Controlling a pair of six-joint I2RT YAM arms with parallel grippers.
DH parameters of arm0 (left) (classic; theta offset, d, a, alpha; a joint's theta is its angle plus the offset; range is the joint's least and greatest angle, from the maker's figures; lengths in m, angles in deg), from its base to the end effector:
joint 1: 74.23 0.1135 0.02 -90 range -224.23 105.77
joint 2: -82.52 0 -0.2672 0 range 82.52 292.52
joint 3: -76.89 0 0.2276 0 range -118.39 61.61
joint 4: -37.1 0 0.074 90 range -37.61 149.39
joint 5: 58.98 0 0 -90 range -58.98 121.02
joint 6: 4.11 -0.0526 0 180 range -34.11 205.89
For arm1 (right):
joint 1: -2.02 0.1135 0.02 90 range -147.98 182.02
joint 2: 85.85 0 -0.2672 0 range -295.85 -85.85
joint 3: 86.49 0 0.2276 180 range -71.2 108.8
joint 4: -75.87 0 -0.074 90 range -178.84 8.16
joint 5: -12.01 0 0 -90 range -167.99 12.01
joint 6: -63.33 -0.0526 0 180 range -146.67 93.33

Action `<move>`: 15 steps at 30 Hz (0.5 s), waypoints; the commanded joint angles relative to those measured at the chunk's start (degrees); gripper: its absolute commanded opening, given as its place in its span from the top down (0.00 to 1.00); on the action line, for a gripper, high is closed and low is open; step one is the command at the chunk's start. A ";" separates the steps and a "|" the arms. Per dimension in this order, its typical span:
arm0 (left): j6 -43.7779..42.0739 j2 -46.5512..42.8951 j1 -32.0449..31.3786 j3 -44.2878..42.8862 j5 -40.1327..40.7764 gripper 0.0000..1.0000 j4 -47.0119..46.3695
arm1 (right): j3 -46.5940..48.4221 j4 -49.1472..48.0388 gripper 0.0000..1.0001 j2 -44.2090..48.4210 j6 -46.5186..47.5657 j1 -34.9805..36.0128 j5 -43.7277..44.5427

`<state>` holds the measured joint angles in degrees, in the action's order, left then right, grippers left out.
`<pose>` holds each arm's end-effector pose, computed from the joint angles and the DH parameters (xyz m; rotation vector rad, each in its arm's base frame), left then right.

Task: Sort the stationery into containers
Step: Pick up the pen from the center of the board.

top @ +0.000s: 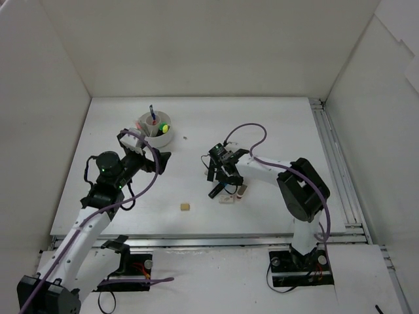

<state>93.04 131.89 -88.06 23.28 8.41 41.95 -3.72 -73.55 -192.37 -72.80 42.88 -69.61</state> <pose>0.1850 -0.0664 0.3318 0.4045 1.5609 -0.5959 0.2907 0.2414 0.1756 0.1779 2.5537 0.4307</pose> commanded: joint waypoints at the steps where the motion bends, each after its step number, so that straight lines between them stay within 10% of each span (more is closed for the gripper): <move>1: 2.42 -3.91 -0.32 -1.75 4.23 0.00 -0.30 | 2.39 -1.49 0.31 -1.58 -5.11 -0.08 2.17; 7: 2.77 -6.03 -0.33 -2.37 6.00 0.00 1.91 | 0.20 -1.93 0.69 1.22 -5.20 1.24 5.41; 15: 3.30 -1.04 -0.33 -5.09 1.71 0.00 4.55 | -1.12 -8.25 0.90 6.76 1.65 2.03 5.07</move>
<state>95.58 128.98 -88.08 22.14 12.76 47.20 -4.86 -77.97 -190.78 -73.41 44.50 -66.39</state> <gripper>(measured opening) 0.997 0.279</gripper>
